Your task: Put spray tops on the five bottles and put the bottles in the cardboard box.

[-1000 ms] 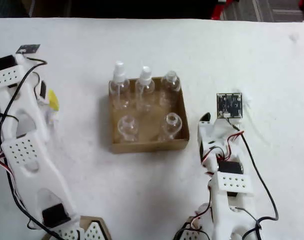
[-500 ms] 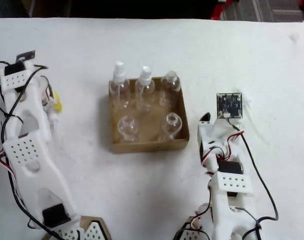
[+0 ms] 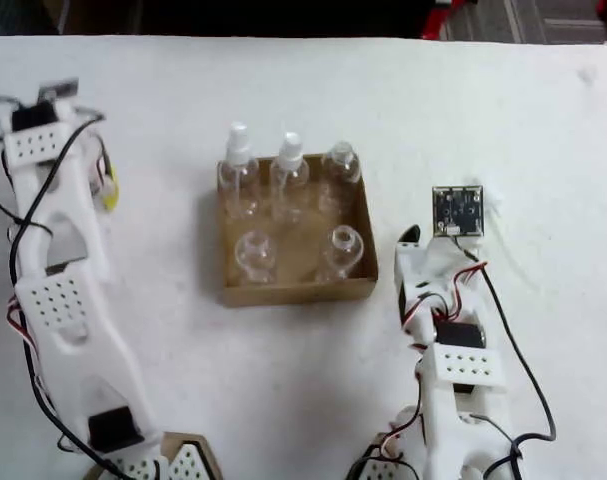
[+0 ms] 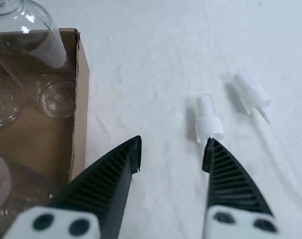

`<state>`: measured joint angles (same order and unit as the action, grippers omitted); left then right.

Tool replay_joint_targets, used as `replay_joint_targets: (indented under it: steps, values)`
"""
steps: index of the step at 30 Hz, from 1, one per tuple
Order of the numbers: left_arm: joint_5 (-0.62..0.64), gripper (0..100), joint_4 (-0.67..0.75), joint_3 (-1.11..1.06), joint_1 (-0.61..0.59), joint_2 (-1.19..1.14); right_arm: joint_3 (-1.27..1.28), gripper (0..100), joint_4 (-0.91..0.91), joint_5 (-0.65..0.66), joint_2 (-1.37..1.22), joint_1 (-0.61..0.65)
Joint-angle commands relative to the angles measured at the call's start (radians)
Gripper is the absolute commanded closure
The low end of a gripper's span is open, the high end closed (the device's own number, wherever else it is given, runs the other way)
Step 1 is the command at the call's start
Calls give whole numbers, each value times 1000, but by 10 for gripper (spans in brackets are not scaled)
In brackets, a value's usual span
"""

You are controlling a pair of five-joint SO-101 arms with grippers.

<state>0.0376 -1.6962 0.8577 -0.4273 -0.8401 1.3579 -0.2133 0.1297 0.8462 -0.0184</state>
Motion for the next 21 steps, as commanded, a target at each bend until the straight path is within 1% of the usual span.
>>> replay_joint_targets:
  steps: [1, 4, 8, 13, 15, 18, 21]
  values:
    - [9, 977, -92, 189, 56, 266, -9, 815, 15, 12, 2, 5]
    - [9, 977, -92, 138, 84, 446, -9, 815, 15, 12, 2, 5]
    - [6, 977, -91, -32, 139, 720, -9, 815, 15, 12, 2, 5]
    - [3, 977, -87, -284, 266, 1053, -9, 815, 15, 12, 4, 5]
    - [3, 977, -78, -351, 325, 1165, -9, 815, 15, 12, 4, 4]
    - [3, 977, -3, -437, 386, 1317, -9, 815, 15, 12, 2, 4]
    - [5, 976, 94, -523, 403, 1445, -9, 815, 15, 12, 1, 4]
